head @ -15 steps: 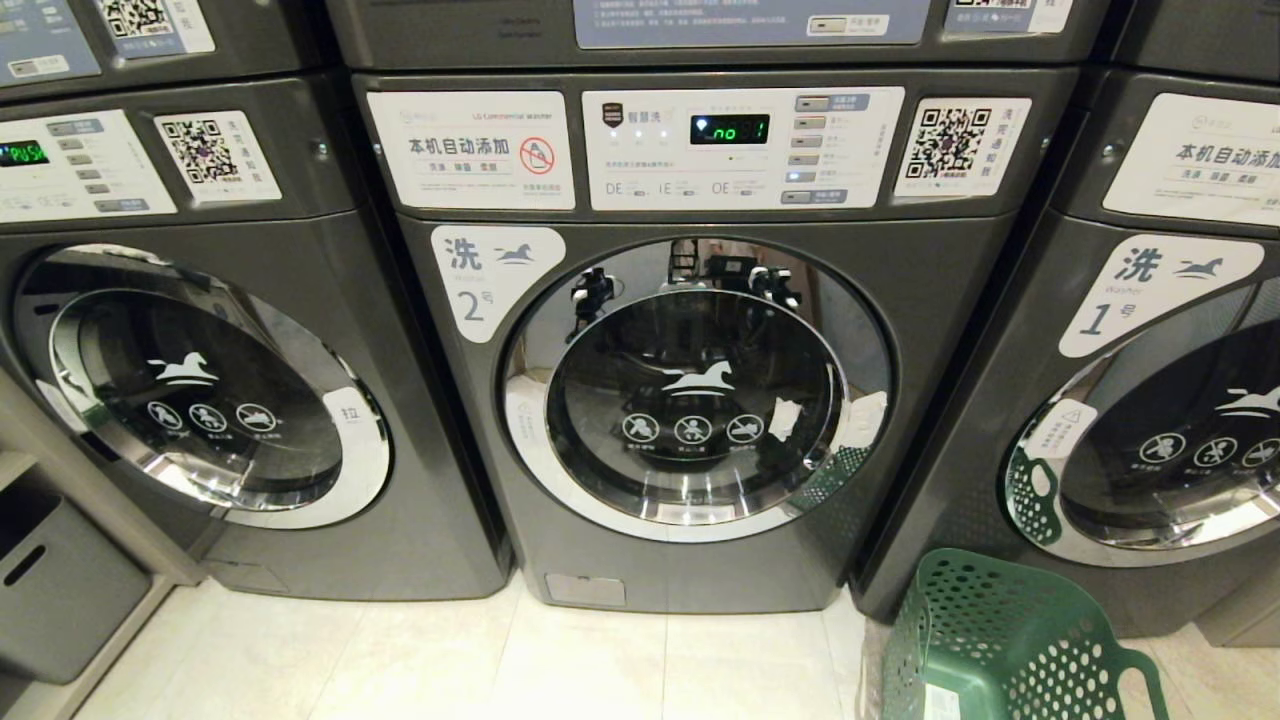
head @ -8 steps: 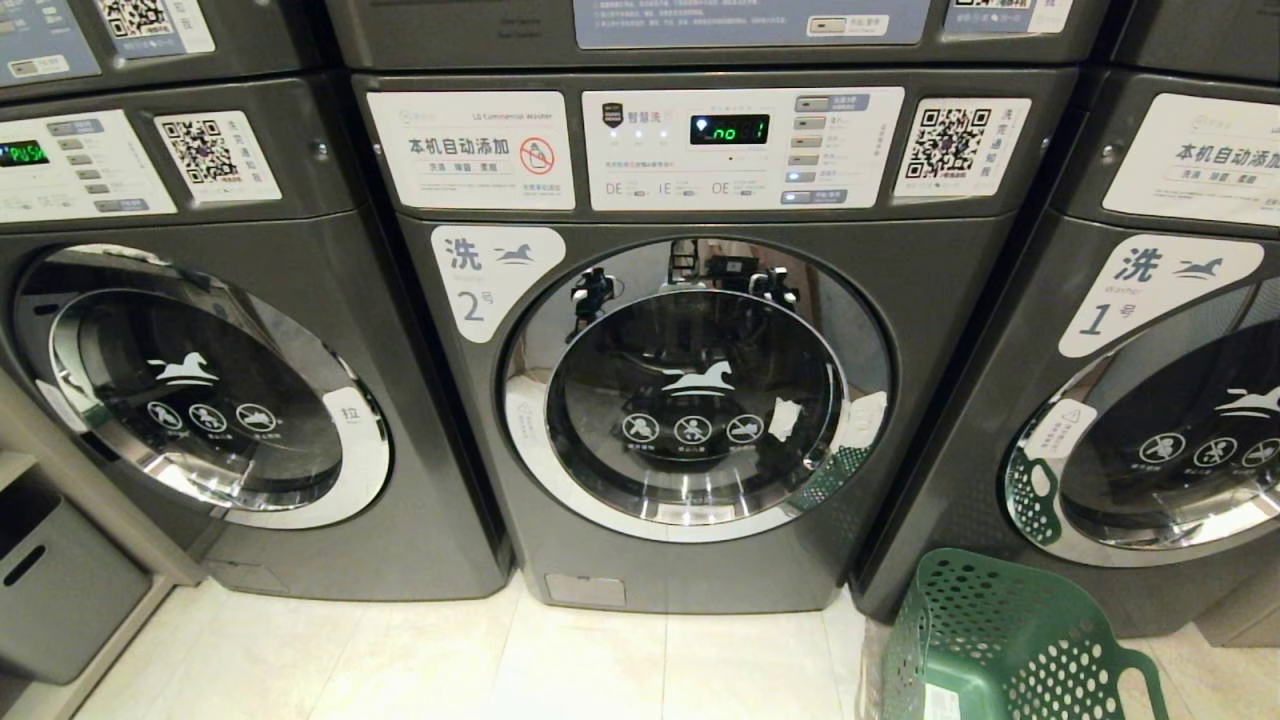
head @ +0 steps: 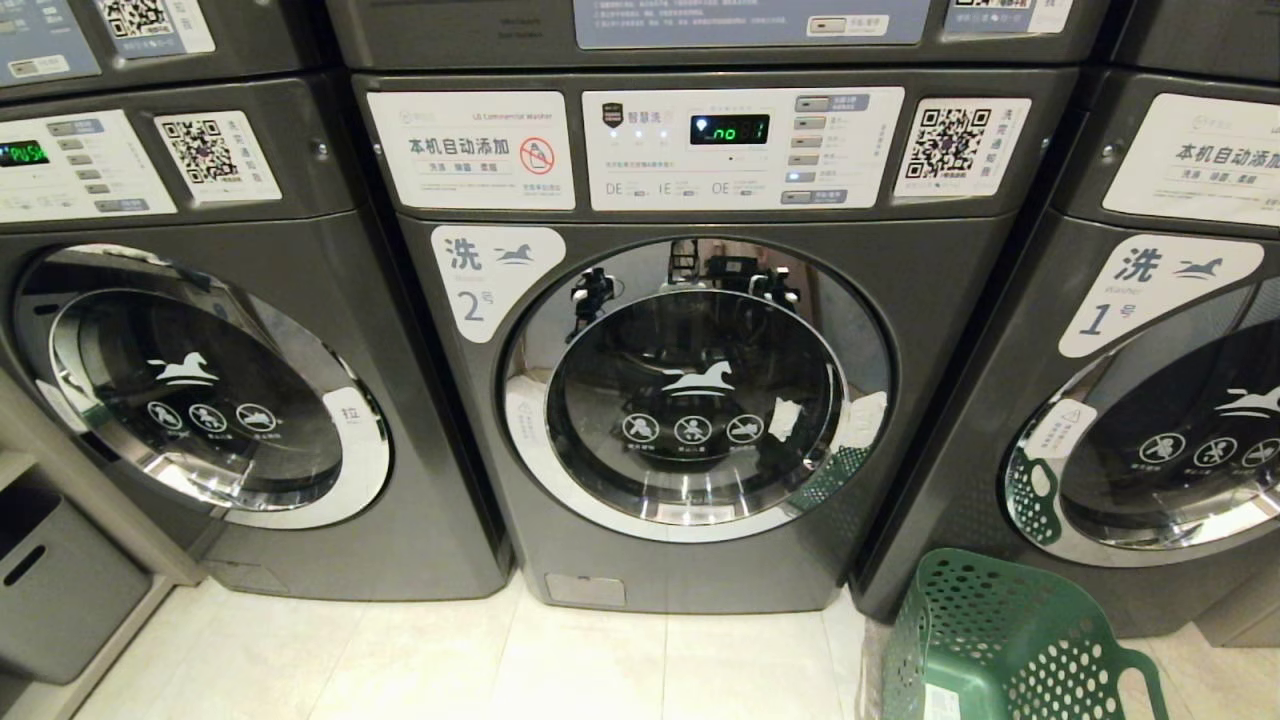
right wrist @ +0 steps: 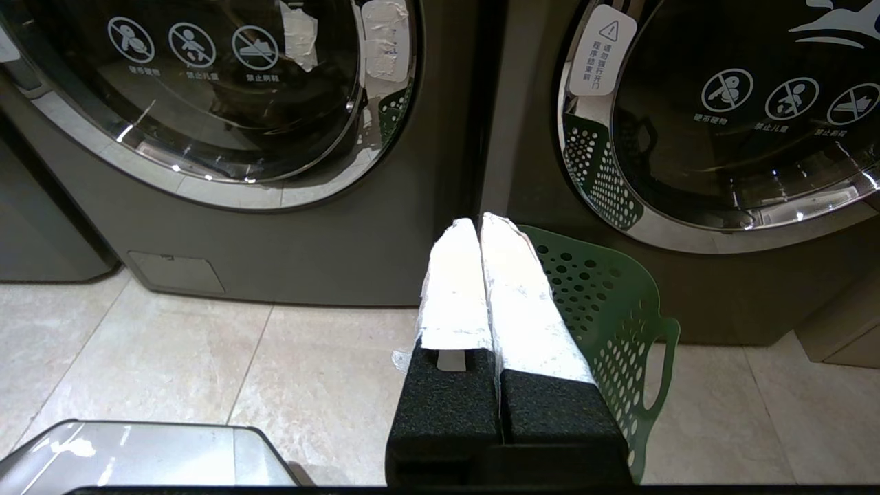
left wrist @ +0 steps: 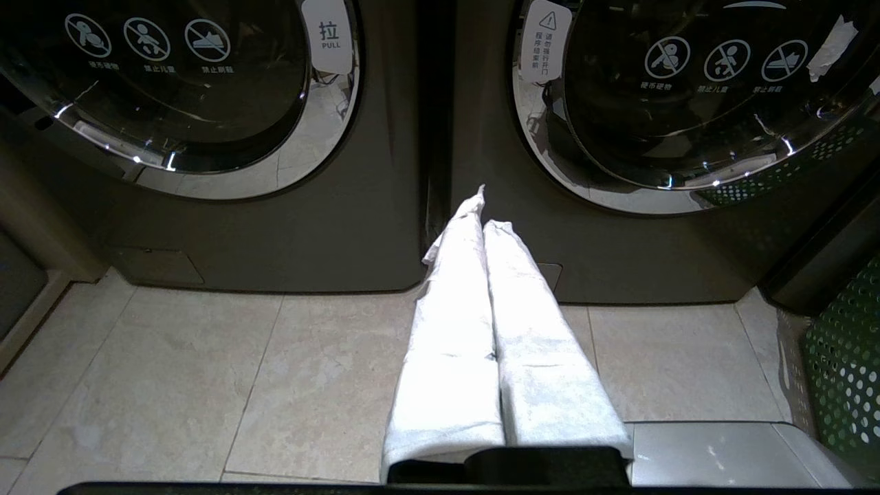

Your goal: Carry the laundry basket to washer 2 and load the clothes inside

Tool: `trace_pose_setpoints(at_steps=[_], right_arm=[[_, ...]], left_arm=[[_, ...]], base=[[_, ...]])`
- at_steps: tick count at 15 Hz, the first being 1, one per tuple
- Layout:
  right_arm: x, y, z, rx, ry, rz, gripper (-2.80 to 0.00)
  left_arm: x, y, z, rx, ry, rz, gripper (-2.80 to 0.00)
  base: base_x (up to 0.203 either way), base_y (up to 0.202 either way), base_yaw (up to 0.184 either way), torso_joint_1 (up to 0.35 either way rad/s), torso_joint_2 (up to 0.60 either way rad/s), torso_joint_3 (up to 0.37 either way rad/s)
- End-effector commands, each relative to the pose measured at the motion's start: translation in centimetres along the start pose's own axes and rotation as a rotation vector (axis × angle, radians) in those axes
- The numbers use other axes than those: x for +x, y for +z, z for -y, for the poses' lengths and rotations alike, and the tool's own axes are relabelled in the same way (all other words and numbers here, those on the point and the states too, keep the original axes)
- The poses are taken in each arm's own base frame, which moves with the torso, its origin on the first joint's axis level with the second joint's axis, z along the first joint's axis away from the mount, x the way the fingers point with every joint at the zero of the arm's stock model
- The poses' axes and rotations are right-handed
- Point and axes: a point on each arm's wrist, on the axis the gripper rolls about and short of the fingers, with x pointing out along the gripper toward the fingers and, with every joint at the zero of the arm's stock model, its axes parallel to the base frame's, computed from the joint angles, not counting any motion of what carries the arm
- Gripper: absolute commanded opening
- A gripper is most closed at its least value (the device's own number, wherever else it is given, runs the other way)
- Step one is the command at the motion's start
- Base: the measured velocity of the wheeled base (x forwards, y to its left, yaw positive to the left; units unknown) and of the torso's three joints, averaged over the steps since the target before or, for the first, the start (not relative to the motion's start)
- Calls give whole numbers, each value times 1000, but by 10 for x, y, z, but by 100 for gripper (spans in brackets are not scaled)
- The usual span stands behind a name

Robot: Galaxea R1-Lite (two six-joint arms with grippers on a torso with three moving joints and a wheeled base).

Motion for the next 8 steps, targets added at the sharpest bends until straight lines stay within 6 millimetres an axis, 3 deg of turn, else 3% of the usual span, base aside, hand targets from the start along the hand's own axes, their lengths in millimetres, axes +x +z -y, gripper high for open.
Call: trace_pose_setpoints(at_steps=[1,8], right_arm=[[0,0,0,-14,3,0,-280],[0,0,0,58,-3,-1,-280]], left_arm=[[0,0,0,0,0,0,-280],[0,0,0,0,0,0,-280]], base=[[0,0,0,0,0,0],[0,0,0,0,0,0]])
